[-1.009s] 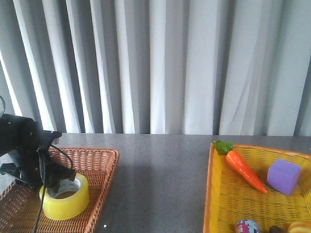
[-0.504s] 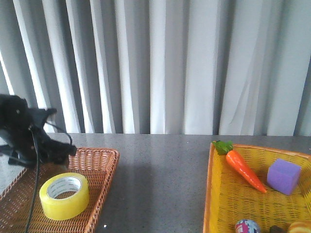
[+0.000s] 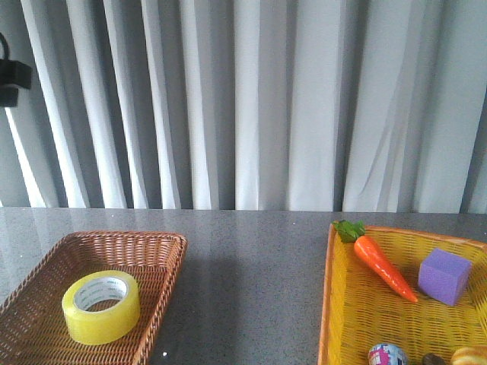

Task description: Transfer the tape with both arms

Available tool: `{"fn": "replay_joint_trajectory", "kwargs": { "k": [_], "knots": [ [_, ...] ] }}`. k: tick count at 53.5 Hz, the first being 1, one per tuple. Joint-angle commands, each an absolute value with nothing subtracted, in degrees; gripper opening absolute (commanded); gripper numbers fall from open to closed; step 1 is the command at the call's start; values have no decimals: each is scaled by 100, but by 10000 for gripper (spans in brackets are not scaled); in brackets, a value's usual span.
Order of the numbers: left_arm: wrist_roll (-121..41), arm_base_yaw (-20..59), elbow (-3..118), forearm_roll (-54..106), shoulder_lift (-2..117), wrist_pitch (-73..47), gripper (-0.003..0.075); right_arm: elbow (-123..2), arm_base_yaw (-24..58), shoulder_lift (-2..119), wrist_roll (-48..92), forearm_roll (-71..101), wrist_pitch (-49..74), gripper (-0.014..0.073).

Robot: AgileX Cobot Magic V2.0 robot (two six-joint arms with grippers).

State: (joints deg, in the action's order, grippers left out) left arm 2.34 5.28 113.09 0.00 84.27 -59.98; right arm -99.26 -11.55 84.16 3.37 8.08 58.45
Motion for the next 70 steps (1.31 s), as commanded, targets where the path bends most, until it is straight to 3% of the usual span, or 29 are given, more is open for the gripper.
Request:
{"fn": "replay_joint_trajectory", "kwargs": {
  "k": [1, 54, 61, 70],
  "knots": [
    [222, 527, 11452, 59, 8052, -5596, -4, -10062, -1200, 8237, 325, 836, 5533, -9],
    [225, 527, 11378, -91, 8038, -5741, -7, -10062, -1200, 8237, 325, 836, 5533, -9],
    [233, 527, 10555, -74, 7243, -5040, -7, -10062, -1200, 8237, 325, 836, 5538, -9],
    [185, 527, 8007, -149, 5551, -3114, -7, -10062, -1200, 8237, 325, 836, 5534, -9]
  ]
}}
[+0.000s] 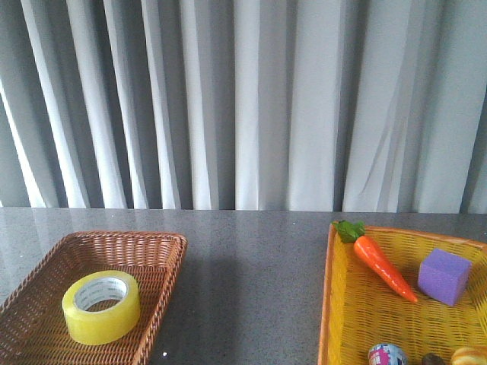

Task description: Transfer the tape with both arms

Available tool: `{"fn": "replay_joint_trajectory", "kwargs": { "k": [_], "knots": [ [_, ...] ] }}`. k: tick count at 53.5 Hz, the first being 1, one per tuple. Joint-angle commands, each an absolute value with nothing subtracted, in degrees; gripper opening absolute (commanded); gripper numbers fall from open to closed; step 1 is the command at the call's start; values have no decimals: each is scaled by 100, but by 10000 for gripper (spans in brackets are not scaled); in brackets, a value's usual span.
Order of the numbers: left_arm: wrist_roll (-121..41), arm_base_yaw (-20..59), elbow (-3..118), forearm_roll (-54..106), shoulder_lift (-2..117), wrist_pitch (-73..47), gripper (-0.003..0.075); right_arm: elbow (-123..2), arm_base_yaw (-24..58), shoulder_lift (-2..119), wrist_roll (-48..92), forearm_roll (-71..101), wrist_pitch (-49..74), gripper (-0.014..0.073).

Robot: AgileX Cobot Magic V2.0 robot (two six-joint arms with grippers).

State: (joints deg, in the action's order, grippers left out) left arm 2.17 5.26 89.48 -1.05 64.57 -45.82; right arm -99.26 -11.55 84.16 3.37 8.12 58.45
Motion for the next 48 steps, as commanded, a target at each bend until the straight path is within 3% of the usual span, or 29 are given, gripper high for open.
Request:
{"fn": "replay_joint_trajectory", "kwargs": {
  "k": [1, 11, 22, 35, 48],
  "knots": [
    [170, 527, 7637, -168, 5346, -2839, -7, -10062, -1200, 8237, 325, 836, 5534, -9],
    [170, 527, 4292, -235, 3346, -915, -7, -10062, -1200, 8237, 325, 836, 5535, -9],
    [209, 426, 1533, -235, 1298, -461, -7, -10062, -1200, 8237, 325, 836, 5535, -9],
    [397, -101, -11, -213, -175, -86, -7, -10062, -1200, 8237, 325, 836, 5535, -9],
    [340, -101, -25, -235, -165, -103, -6, -10062, -1200, 8237, 325, 836, 5547, -9]
  ]
}}
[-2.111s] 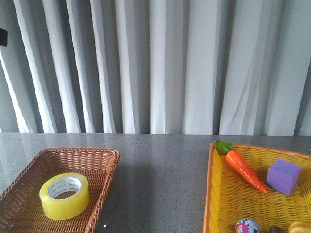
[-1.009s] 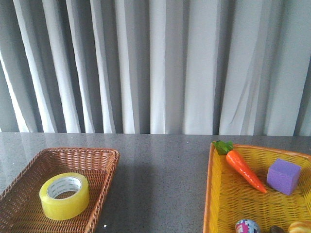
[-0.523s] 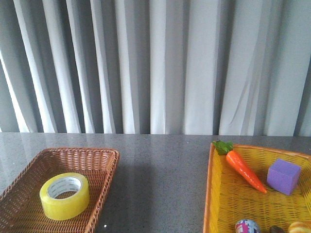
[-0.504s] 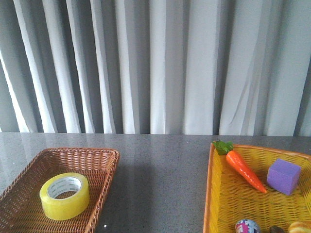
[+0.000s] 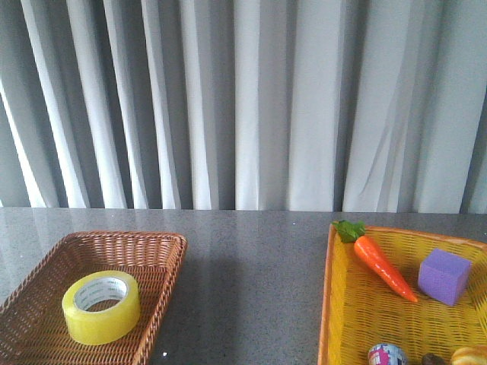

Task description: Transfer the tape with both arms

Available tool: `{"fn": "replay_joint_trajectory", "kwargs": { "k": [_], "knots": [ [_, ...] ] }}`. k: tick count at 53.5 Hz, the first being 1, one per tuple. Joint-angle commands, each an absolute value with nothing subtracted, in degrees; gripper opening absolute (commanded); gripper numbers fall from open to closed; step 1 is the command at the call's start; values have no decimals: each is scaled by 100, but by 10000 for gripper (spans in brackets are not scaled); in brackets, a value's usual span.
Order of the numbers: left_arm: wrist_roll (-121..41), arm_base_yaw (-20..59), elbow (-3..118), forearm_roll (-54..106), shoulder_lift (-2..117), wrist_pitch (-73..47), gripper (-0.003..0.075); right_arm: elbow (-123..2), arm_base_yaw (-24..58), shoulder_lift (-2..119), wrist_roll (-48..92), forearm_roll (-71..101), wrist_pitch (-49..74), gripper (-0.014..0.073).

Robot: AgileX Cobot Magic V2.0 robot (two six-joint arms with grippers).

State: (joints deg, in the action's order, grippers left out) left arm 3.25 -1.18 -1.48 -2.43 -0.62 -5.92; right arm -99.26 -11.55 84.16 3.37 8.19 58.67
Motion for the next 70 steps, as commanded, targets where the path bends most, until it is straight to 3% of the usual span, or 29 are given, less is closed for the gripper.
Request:
{"fn": "replay_joint_trajectory", "kwargs": {
  "k": [1, 55, 70],
  "knots": [
    [340, -91, -25, -235, -165, -103, -6, -10062, -1200, 8237, 325, 836, 5547, -9],
    [345, -90, -17, -235, -160, -115, -6, -10062, -1200, 8269, 333, 843, 5548, -9],
    [345, -90, -17, -235, -160, -115, -6, -10062, -827, 8384, 303, -172, 5440, -8]
  ]
}}
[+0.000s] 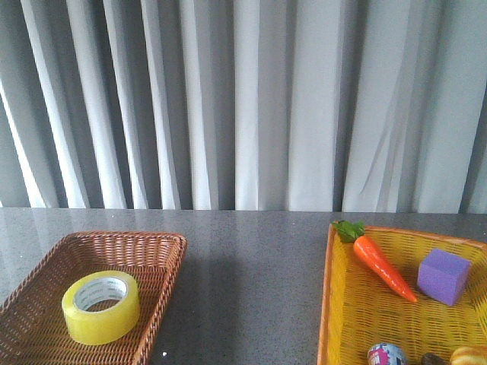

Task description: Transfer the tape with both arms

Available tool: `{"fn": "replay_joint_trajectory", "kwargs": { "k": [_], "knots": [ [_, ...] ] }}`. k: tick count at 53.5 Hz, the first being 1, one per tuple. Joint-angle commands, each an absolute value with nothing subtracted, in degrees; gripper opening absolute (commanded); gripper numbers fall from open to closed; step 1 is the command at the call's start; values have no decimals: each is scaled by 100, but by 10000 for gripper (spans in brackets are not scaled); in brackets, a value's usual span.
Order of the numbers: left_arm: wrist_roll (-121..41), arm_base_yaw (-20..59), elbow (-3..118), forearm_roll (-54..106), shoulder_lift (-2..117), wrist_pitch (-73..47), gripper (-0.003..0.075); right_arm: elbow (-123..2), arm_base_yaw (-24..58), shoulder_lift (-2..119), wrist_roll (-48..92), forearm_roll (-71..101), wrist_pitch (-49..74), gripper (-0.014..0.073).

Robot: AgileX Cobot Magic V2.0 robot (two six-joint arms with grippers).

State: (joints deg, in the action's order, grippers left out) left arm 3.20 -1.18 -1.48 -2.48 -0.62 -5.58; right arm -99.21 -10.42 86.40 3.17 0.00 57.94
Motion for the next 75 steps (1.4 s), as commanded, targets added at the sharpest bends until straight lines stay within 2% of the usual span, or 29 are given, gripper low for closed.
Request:
{"fn": "replay_joint_trajectory", "kwargs": {
  "k": [1, 8, 17, 23, 33, 42, 52, 56, 64, 75],
  "knots": [
    [345, -90, -17, -235, -160, -115, -6, -10062, -749, 8344, 303, -198, 5407, -8],
    [345, -90, -17, -235, -160, -115, -6, -9543, -223, 7870, 298, -201, 4477, -8],
    [345, -90, -17, -235, -160, -115, -6, -7356, 601, 6473, 242, -380, 2339, -8],
    [345, -90, -17, -235, -160, -115, -6, -5682, 878, 5299, 0, -1102, 1496, -8],
    [345, -90, -17, -235, -160, -115, -6, -3498, 604, 3212, -958, -2022, 1135, -8],
    [345, -90, -17, -235, -160, -115, -6, -1921, 145, 2125, -1015, -1441, 951, -8],
    [345, -90, -17, -235, -160, -115, -6, -195, 65, 1456, -803, -643, -657, -8],
    [345, -90, -17, -235, -160, -115, -6, 232, 65, 1158, -784, -395, -1021, -8],
    [345, -90, -17, -235, -160, -115, -6, 196, 65, 721, -421, -130, -151, -8],
    [345, -90, -17, -235, -160, -115, -6, 196, 65, 129, -384, -187, 172, -8]
  ]
}}
